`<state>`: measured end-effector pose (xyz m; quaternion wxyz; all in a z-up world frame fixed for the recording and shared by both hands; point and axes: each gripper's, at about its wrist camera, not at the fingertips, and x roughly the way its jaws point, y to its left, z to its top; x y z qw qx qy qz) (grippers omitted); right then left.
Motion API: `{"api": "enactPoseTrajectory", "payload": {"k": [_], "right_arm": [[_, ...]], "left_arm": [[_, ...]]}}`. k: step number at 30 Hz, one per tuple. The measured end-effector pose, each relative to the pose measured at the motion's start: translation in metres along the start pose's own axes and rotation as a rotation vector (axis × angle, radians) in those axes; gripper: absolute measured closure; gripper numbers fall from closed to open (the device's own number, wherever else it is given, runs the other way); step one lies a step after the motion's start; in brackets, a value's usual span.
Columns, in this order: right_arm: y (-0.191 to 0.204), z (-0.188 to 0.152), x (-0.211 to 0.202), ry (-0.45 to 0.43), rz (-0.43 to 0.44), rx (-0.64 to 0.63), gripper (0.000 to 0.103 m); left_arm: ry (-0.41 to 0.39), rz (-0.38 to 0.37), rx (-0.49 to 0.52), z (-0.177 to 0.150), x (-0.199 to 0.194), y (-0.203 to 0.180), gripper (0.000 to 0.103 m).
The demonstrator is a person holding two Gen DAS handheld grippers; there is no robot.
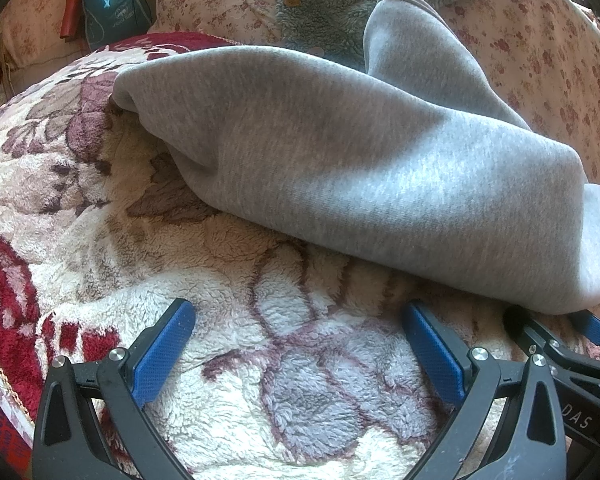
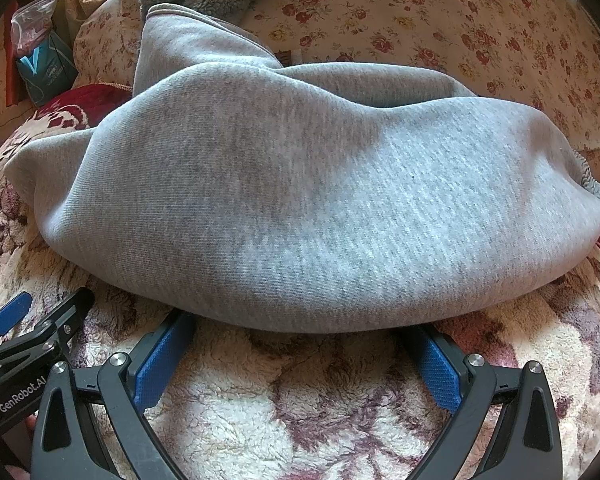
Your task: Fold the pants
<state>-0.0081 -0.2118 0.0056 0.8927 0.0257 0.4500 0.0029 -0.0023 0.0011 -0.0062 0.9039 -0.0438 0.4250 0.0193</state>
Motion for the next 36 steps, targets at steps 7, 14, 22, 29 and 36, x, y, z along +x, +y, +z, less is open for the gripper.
{"api": "enactPoseTrajectory", "payload": {"k": [7,14,22,29,36], "right_arm": [[0.0,0.001,0.001,0.0,0.001,0.001,0.0],[-0.006,0.003,0.002,0.005,0.033,-0.002,0.0],[-0.026,0.004,0.002,0.073,0.24,-0.199,0.0],[-0.03,0.002,0.0,0.081,0.249,-0.277,0.0],[-0.035,0.0,-0.008,0.065,0.28,-0.276,0.0]], "left_arm": [[0.001,0.0,-0.009,0.0,-0.004,0.002,0.0],[0.017,0.029,-0.014,-0.002,-0.017,0.0,0.0],[-0.033,0.035,-0.035,-0.007,-0.046,-0.007,0.0],[-0.087,0.068,0.001,-0.006,-0.07,-0.019,0.0],[-0.112,0.115,0.02,0.0,-0.085,-0.032,0.0]]}}
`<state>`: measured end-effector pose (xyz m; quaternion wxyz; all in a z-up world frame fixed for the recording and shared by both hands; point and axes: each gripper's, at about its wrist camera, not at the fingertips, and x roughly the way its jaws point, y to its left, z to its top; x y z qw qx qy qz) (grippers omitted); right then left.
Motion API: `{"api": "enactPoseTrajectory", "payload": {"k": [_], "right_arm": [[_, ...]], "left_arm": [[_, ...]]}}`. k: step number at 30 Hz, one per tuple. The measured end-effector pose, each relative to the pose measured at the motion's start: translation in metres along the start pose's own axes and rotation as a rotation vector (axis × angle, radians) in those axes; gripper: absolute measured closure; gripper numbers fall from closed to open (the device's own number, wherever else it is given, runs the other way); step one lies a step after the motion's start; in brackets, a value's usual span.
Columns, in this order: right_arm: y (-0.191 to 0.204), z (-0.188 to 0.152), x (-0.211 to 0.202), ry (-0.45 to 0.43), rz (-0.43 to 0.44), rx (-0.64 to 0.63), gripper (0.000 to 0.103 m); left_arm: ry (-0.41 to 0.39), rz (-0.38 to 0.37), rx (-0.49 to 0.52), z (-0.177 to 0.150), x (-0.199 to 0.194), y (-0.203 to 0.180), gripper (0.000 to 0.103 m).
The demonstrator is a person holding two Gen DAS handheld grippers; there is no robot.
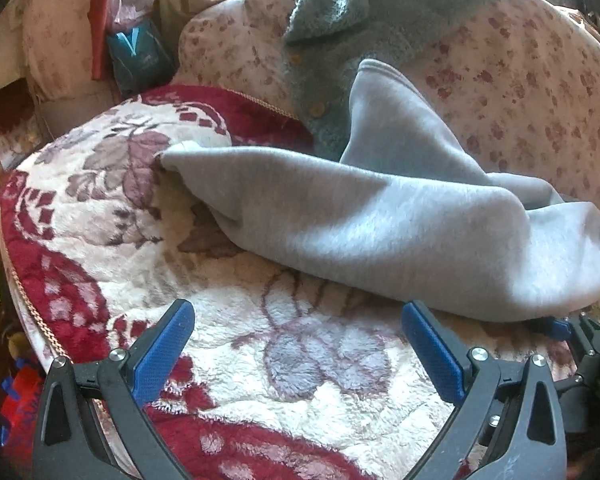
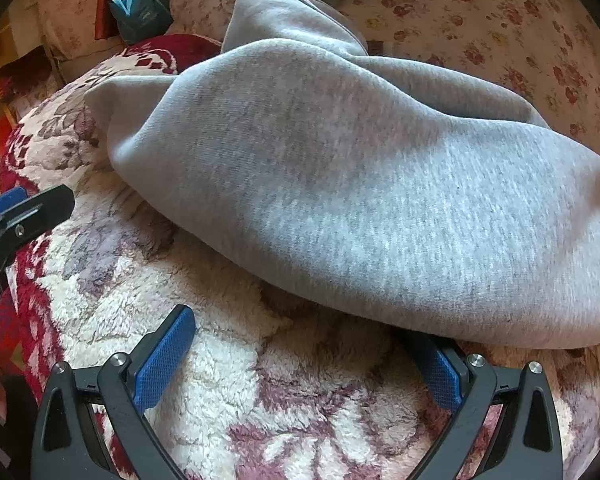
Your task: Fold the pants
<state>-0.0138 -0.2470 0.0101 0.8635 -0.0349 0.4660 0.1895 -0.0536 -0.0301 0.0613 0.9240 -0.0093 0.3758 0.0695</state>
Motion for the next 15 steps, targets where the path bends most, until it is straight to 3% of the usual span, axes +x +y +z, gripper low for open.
{"api": "enactPoseTrajectory", "payload": {"k": [5,11,15], "right_arm": [[-0.018,-0.007,-0.025,-0.071,0.13,0.121,0.0],[-0.039,-0.012,-0.075,-0.235,0.252,0.162,0.0],[-0.066,-0.01,-0.092,-0.198,0.267,0.183,0.0]], "left_arm": [[-0.018,0.01,0.006,0.001,-0.008,-0.005,0.0],[-0.029,-0.039,0.011,0.007,-0.013,-0.014,0.0],[-0.026,-0.082,-0.031,0.02,-0.008,-0.009,0.0]]}}
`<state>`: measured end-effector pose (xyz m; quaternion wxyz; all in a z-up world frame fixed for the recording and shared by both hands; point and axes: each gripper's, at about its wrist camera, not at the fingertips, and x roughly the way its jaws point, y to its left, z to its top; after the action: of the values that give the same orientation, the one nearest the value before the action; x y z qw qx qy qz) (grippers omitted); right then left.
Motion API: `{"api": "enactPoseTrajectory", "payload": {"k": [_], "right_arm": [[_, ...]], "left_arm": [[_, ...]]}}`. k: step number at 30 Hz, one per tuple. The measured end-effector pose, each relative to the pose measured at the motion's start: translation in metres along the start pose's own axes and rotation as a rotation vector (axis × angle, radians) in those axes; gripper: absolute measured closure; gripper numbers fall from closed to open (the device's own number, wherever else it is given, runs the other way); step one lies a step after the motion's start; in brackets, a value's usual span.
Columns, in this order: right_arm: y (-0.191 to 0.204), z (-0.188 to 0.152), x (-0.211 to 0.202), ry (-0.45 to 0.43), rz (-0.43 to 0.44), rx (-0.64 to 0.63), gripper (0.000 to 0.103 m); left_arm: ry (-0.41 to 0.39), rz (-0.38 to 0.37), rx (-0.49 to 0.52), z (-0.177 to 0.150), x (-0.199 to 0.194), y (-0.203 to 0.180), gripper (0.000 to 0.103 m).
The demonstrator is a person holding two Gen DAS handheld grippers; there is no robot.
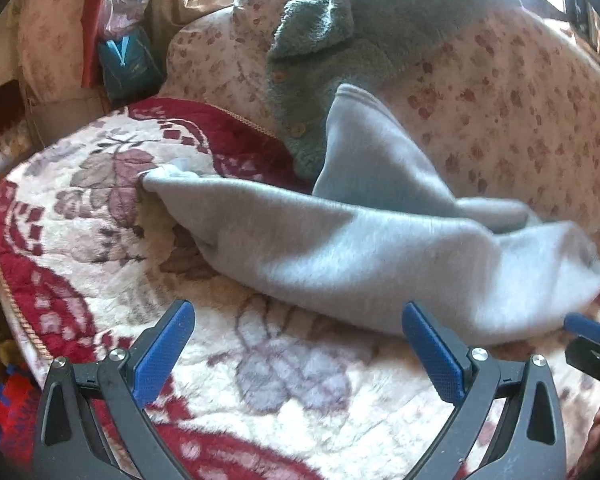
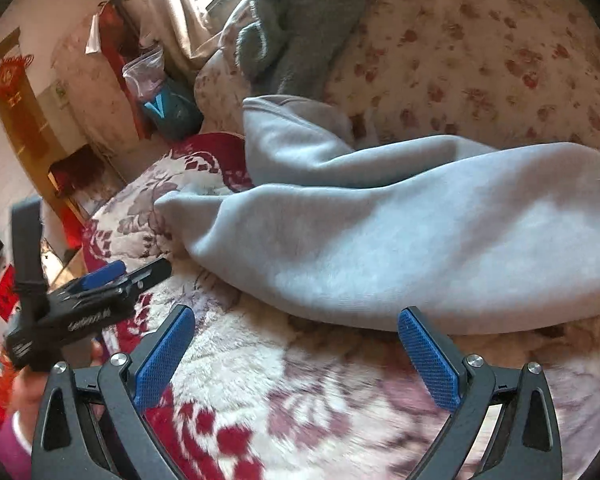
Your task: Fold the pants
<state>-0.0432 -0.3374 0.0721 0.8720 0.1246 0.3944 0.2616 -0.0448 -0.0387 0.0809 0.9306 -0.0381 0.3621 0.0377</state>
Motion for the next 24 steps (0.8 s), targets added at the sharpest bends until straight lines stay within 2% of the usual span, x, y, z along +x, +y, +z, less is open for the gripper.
{"api": "enactPoseTrajectory", "payload": {"k": [3,4,8,11,15,19,24], "right_arm": [[-0.032,0.015,-0.017,0.028,-0.077,-0.031,0.0],[-0.046,0.024,-0.024,0.029,-0.13,-0.063,0.0],[-0.093,0.053,-0.044,0.047,-0.253,-0.124,0.0],[-0.126,0.075,-0.049,0.075,-0.31,-0.155,0.0],[-0.141,0.101,-0.043,0.111,-0.32,-0.29,0.0],[-0.145,0.123,-0.023,0.189,-0.273,-0.441,0.0],[-0.145,0.137,0.008,0.296,-0.246,-0.59,0.0]], "left_arm": [[0.011,-0.036,-0.031,0.012,0.006,0.003,0.0],[0.014,-0.045,-0.03,0.015,0.008,0.003,0.0],[0.007,-0.045,0.003,0.027,0.013,-0.005,0.0],[0.003,-0.068,0.039,0.036,0.018,-0.021,0.0],[0.016,-0.109,0.089,0.042,0.027,-0.04,0.0],[0.036,-0.151,0.138,0.045,0.036,-0.05,0.0],[0.072,-0.187,0.122,0.051,0.049,-0.042,0.0]]}}
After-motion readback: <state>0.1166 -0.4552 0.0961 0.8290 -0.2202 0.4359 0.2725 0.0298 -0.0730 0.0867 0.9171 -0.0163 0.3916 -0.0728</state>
